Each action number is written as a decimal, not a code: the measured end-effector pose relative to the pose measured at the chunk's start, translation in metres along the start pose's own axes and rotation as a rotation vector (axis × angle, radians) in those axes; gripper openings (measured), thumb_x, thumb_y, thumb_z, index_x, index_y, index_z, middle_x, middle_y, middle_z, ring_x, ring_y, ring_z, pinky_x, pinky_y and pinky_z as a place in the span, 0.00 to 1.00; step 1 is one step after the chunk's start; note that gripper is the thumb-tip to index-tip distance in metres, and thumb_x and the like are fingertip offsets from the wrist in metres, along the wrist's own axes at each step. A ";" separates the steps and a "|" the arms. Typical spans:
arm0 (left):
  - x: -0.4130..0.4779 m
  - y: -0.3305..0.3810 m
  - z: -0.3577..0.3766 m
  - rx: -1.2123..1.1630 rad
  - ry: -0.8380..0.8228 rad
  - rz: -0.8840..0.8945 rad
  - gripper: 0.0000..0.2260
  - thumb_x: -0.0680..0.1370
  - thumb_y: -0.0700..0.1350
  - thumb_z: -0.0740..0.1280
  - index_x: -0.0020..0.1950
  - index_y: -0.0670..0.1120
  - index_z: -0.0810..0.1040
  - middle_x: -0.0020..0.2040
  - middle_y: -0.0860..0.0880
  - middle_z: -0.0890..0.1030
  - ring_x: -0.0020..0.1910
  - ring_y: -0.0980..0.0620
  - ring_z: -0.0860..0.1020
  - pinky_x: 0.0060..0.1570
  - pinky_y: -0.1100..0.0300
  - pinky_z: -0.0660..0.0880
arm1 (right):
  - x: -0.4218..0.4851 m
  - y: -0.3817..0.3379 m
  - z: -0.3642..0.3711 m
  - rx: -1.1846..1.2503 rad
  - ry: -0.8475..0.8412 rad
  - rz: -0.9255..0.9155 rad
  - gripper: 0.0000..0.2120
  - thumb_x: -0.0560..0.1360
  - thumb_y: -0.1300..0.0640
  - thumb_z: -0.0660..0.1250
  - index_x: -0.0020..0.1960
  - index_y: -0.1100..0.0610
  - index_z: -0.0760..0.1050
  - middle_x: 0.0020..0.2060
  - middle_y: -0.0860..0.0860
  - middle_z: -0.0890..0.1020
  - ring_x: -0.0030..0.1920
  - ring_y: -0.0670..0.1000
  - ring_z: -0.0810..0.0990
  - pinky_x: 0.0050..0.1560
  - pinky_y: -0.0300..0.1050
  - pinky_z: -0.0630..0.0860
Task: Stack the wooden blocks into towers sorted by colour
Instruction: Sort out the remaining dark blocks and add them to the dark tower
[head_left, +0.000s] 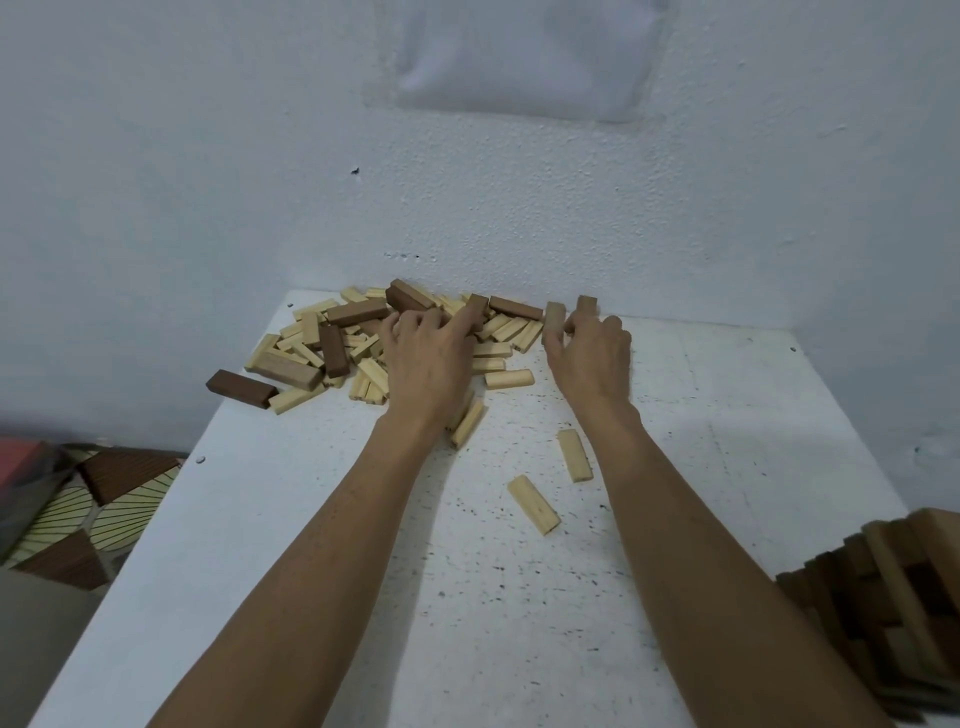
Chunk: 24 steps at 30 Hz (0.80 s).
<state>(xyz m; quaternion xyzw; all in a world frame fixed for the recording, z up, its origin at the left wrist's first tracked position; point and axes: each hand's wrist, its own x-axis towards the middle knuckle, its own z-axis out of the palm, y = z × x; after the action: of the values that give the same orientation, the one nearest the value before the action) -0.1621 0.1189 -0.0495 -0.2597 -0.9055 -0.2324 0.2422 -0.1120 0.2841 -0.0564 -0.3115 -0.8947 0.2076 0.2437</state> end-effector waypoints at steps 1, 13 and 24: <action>-0.001 0.000 0.000 -0.005 0.002 0.000 0.07 0.76 0.41 0.67 0.52 0.50 0.79 0.39 0.47 0.81 0.46 0.41 0.78 0.58 0.44 0.66 | 0.000 0.000 -0.001 -0.035 -0.023 0.005 0.21 0.81 0.45 0.57 0.61 0.61 0.74 0.51 0.62 0.78 0.51 0.62 0.75 0.48 0.50 0.69; -0.005 -0.007 -0.015 -0.105 -0.050 -0.052 0.07 0.79 0.46 0.63 0.54 0.52 0.81 0.43 0.50 0.82 0.51 0.43 0.78 0.61 0.46 0.63 | -0.004 -0.008 -0.010 -0.139 -0.093 0.095 0.17 0.78 0.51 0.64 0.62 0.60 0.74 0.56 0.63 0.76 0.56 0.62 0.72 0.47 0.47 0.63; -0.061 0.005 -0.079 -0.356 -0.054 -0.089 0.10 0.77 0.43 0.65 0.57 0.55 0.78 0.46 0.63 0.79 0.52 0.51 0.79 0.55 0.44 0.72 | -0.105 -0.019 -0.084 0.138 -0.078 -0.254 0.14 0.75 0.53 0.66 0.61 0.52 0.77 0.35 0.49 0.72 0.39 0.57 0.73 0.37 0.44 0.64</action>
<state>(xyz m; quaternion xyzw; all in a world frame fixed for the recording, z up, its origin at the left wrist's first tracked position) -0.0891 0.0575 -0.0210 -0.2644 -0.8669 -0.3923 0.1572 -0.0007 0.2194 -0.0116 -0.1699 -0.9193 0.2479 0.2542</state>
